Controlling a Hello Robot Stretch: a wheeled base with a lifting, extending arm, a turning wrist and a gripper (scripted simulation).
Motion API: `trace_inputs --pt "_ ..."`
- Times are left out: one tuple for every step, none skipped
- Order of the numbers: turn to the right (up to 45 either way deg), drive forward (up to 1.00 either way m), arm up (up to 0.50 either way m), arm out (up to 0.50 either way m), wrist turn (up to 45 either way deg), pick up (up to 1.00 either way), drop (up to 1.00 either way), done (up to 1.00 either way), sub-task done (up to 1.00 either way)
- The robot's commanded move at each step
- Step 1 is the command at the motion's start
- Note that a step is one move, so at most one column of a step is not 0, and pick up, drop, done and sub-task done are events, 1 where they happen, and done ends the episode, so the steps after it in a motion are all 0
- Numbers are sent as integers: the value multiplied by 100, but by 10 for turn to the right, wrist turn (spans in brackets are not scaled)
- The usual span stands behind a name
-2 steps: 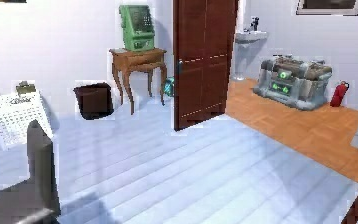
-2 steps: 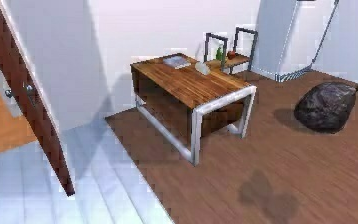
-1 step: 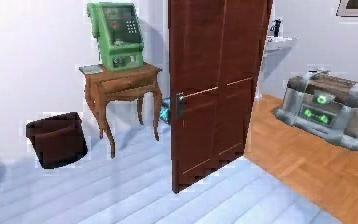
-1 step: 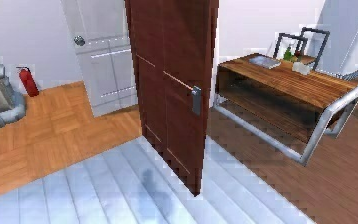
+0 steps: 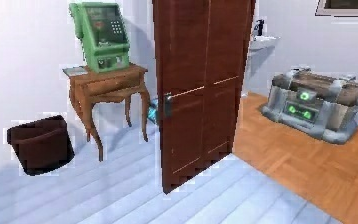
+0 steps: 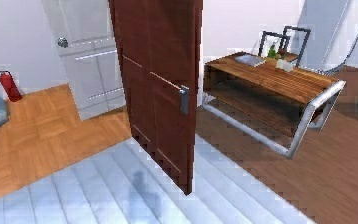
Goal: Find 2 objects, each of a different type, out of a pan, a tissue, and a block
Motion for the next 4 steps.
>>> trace_inputs --pt "0 10 0 0 0 0 0 0 0" --pt "-360 0 0 0 0 0 0 0 0" --pt "0 45 0 0 0 0 0 0 0" --pt "-300 0 0 0 0 0 0 0 0"
